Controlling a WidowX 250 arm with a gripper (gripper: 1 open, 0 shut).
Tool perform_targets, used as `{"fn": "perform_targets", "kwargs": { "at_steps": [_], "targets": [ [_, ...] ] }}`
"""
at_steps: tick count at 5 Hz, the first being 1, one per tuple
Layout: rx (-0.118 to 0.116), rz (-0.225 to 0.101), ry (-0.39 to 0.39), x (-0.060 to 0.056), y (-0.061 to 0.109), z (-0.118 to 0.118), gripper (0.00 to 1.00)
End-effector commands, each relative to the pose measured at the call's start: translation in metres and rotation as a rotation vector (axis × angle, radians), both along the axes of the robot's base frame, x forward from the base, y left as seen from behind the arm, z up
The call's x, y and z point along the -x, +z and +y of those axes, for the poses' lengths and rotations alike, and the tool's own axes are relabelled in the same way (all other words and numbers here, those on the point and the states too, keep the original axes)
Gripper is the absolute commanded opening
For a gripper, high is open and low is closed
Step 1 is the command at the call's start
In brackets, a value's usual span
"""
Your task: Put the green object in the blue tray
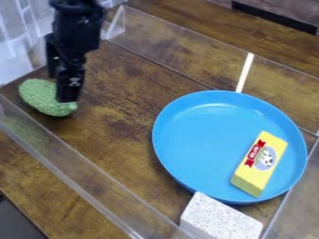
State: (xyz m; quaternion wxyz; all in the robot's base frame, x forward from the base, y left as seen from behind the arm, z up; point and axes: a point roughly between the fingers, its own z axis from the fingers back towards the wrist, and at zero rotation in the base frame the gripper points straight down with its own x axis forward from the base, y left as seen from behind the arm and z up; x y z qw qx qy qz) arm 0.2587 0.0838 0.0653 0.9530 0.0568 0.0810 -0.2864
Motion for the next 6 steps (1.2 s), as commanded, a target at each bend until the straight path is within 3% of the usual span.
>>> {"fn": "perform_targets", "kwargs": {
  "at_steps": [1, 3, 5, 6],
  "targets": [
    [-0.006, -0.04, 0.059, -0.001, -0.007, 0.034, 1.0],
    [-0.005, -0.055, 0.073, -0.003, -0.028, 0.046, 1.0],
    [-0.003, -0.086, 0.033, 0.003, -0.038, 0.084, 1.0],
    [0.02, -0.096, 0.027, 0.002, -0.042, 0.09, 1.0]
  ]
}}
